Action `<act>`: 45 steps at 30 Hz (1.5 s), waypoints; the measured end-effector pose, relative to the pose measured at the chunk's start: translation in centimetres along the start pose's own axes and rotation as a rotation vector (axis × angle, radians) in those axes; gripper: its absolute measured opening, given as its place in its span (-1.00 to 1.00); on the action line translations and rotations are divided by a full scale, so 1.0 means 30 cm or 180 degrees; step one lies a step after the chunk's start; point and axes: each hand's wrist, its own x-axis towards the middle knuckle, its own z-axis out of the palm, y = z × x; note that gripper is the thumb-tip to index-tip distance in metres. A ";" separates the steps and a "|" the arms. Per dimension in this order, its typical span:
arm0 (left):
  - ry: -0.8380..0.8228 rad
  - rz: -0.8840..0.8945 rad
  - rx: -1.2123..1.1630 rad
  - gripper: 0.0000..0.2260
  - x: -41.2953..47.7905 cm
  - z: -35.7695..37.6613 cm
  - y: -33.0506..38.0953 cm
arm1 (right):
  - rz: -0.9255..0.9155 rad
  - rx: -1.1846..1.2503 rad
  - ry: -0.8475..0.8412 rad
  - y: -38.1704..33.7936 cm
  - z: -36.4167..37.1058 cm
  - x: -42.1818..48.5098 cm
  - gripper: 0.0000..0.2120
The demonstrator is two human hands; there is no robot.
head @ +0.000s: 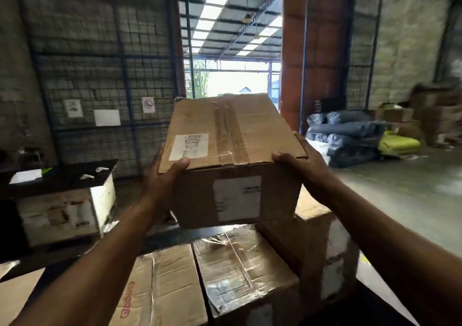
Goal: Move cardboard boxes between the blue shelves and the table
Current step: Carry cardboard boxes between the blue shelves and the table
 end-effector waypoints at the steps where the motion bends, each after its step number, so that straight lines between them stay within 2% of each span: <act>1: -0.0212 0.0023 -0.0055 -0.46 -0.013 0.020 0.016 | -0.0041 -0.0047 0.0151 -0.033 -0.023 -0.043 -0.40; 7: -0.1340 0.0321 -0.0421 -0.47 -0.156 0.230 0.035 | -0.0002 -0.0587 0.0894 -0.188 -0.226 -0.420 -0.31; 9: -0.1673 0.0261 -0.0464 -0.39 -0.228 0.339 0.036 | 0.0054 -0.0790 0.1242 -0.256 -0.296 -0.586 -0.39; 12: -0.2224 0.0151 -0.0588 -0.39 -0.373 0.514 0.070 | 0.0116 -0.1072 0.1760 -0.374 -0.397 -0.852 -0.48; 16: -0.3086 -0.0246 -0.1230 -0.07 -0.639 0.752 0.118 | 0.0203 -0.1466 0.2599 -0.550 -0.498 -1.245 -0.32; 19: -0.3727 -0.0316 -0.1469 -0.04 -0.886 0.901 0.191 | 0.0228 -0.1779 0.3330 -0.703 -0.520 -1.557 -0.18; 24: -0.4701 -0.0211 -0.1819 -0.07 -1.358 1.032 0.360 | 0.0448 -0.2180 0.4219 -0.985 -0.432 -2.064 -0.14; 28: -0.5252 -0.0227 -0.2151 -0.36 -1.735 1.039 0.522 | 0.0605 -0.2600 0.4900 -1.225 -0.283 -2.404 -0.02; 30: -0.5465 -0.0219 -0.2304 -0.44 -1.913 1.040 0.586 | 0.0624 -0.2747 0.5192 -1.324 -0.204 -2.540 -0.02; 34: -0.5900 -0.0274 -0.2512 -0.18 -2.224 1.054 0.726 | 0.0521 -0.2894 0.5719 -1.474 -0.082 -2.769 -0.20; 35: -0.6071 -0.0270 -0.2558 -0.19 -2.292 1.064 0.764 | 0.0489 -0.2901 0.5864 -1.503 -0.061 -2.817 -0.21; 38: -0.6514 -0.0167 -0.2612 -0.45 -2.504 1.115 0.877 | 0.0424 -0.3074 0.6280 -1.584 -0.021 -2.955 -0.23; 40: -0.6707 -0.0050 -0.2809 -0.56 -2.653 1.165 0.933 | 0.0400 -0.3197 0.6554 -1.626 -0.007 -3.033 -0.26; 41: -0.6830 0.0008 -0.2912 -0.55 -2.724 1.189 0.960 | 0.0407 -0.3257 0.6686 -1.643 -0.004 -3.062 -0.31; 43: -0.7083 0.0051 -0.3039 -0.34 -2.869 1.252 1.010 | 0.0409 -0.3361 0.6950 -1.673 -0.018 -3.121 -0.39; 45: -0.7312 0.0085 -0.3133 -0.19 -3.001 1.319 1.057 | 0.0373 -0.3540 0.7300 -1.689 -0.051 -3.182 -0.36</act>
